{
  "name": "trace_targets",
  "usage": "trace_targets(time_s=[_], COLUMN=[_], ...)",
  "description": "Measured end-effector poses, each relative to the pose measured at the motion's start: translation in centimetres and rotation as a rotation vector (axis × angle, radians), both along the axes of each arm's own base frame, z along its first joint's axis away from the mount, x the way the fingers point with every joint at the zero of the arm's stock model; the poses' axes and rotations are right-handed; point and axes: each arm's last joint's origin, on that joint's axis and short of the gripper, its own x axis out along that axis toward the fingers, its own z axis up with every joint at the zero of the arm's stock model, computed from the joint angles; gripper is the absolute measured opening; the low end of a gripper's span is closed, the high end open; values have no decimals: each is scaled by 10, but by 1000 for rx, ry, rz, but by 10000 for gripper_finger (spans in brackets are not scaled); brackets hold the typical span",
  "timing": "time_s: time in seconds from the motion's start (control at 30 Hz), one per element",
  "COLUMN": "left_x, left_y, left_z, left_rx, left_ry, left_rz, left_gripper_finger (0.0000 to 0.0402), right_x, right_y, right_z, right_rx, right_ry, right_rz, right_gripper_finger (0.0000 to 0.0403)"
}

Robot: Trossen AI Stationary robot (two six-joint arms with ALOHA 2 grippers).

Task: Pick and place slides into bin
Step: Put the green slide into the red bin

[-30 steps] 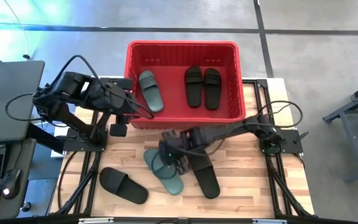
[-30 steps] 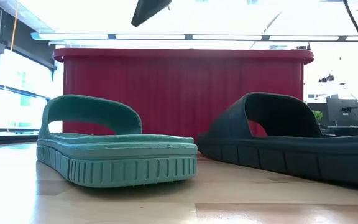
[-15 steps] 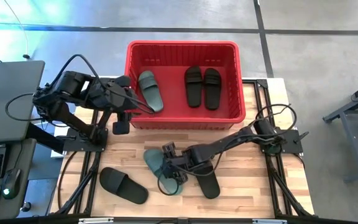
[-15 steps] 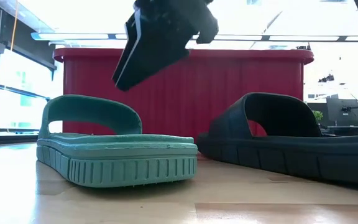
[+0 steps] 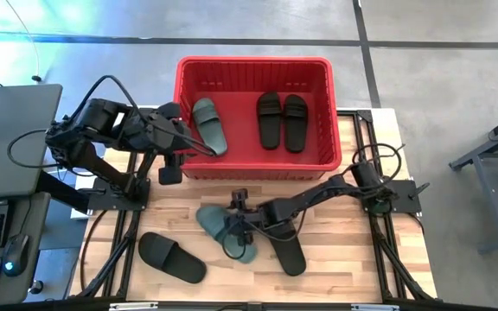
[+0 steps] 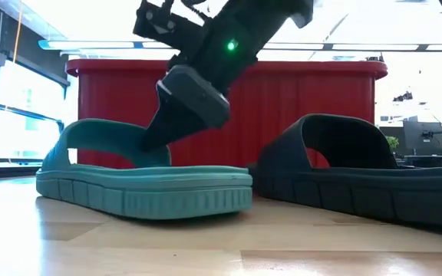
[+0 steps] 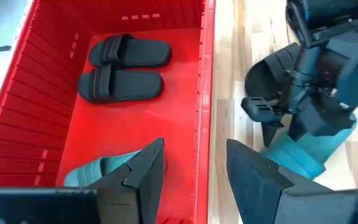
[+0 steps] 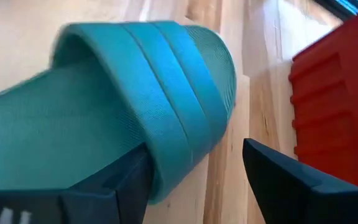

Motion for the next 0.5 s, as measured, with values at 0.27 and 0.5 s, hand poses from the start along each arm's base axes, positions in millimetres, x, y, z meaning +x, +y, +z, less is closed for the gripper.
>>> trace_targets(time_s=[0.27, 0.5], left_x=[0, 0], left_y=[0, 0], left_z=[0, 0], left_rx=[1, 2], left_ry=[1, 3], left_rz=[0, -3], left_gripper_finger=[156, 156], right_x=[8, 12], right_y=[-20, -23], right_z=[0, 4], right_rx=[116, 308], right_ry=[-17, -14], right_rz=[15, 40], right_gripper_finger=[135, 10])
